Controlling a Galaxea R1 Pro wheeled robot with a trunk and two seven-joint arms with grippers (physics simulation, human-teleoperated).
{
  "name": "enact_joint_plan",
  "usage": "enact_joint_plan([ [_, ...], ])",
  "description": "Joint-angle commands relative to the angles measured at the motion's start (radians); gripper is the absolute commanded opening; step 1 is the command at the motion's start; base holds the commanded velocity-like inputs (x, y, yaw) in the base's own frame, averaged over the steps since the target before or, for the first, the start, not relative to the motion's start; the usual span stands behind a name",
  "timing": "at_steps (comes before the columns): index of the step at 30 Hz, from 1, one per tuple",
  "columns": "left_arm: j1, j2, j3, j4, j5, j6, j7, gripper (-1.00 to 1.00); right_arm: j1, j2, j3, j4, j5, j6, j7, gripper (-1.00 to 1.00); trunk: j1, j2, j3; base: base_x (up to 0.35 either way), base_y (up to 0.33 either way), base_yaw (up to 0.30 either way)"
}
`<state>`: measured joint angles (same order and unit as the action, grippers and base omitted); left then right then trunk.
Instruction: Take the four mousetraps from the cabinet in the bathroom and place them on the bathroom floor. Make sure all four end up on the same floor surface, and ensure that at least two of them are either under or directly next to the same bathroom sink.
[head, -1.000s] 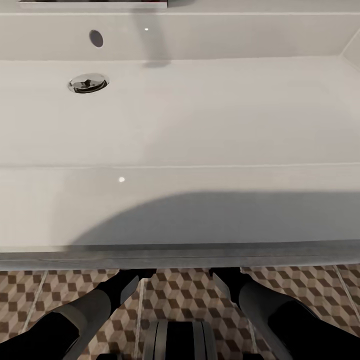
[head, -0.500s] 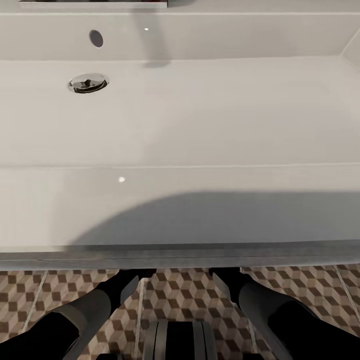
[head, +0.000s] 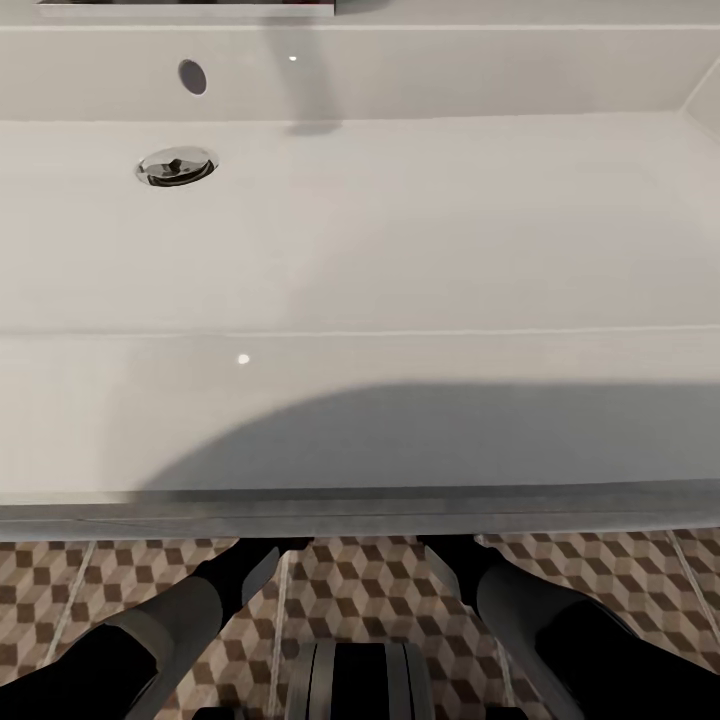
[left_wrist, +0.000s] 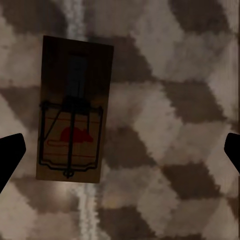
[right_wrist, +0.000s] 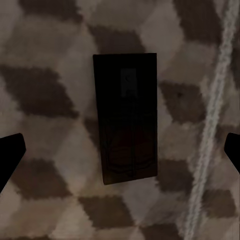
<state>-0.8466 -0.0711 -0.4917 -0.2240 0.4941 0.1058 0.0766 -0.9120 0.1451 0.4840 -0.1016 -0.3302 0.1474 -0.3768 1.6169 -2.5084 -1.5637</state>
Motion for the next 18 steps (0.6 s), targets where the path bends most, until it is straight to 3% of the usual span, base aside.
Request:
enact_joint_plan([
  [1, 0.000, 0.000, -0.009, -0.003, 0.009, 0.004, 0.007, 1.00, -0.074, 0.000, 0.017, -0.013, -0.002, 0.006, -0.005, 1.00, 0.000, 0.000, 0.000, 0.000, 0.000, 0.000],
  [18, 0.000, 0.003, -0.010, -0.006, 0.009, -0.036, 0.005, 1.00, -0.074, 0.000, 0.018, -0.013, 0.000, -0.001, -0.004, 1.00, 0.000, 0.000, 0.000, 0.000, 0.000, 0.000],
])
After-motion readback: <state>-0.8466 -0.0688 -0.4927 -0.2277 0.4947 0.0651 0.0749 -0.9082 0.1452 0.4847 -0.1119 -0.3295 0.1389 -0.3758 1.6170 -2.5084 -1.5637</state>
